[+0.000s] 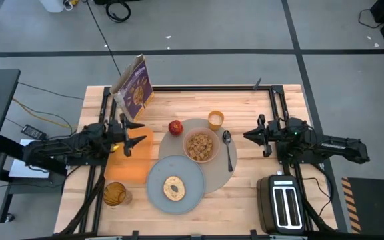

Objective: Arrange a breakfast setting
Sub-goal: Return to Home Position

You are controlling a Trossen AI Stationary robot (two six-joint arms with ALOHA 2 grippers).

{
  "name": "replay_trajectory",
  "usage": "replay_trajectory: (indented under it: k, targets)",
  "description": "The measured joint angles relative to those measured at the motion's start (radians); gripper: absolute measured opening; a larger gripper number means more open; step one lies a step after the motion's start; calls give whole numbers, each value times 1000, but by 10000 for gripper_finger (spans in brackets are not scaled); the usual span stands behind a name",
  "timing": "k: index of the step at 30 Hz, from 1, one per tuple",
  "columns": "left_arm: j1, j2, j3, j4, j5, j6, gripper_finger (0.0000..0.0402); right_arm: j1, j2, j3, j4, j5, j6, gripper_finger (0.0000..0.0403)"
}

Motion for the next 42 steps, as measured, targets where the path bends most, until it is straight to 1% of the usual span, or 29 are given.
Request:
replay_trajectory:
  k: [1,4,7,14,17,21,24,26,29,31,42]
  targets:
    - [1,0,0,-6,-14,-3,251,0,2,0,-1,7,-3,50]
    - [0,1,0,-7,-12,-27,251,0,1,0,-2,29,2,50]
    - [-2,0,0,-2,5,-35,251,0,1,0,-2,28,-2,50]
    - [-2,0,0,-11,9,-78,251,0,1,0,-2,25,-3,50]
    - [-2,0,-1,-1,9,-78,251,0,1,0,3,36,-79,50]
    - [-2,0,-1,15,6,-73,251,9,5,0,33,52,54,50]
    - [-2,0,-1,16,6,-74,251,37,20,0,17,107,156,50]
    - [-2,0,-1,20,6,-74,251,59,40,0,-29,146,183,50]
    - [-2,0,-1,22,6,-74,251,79,81,0,-26,205,174,50]
    - [-2,0,-1,22,6,-74,251,80,96,0,-26,223,155,50]
    - [-2,0,-1,23,7,-74,251,80,110,0,-25,225,149,50]
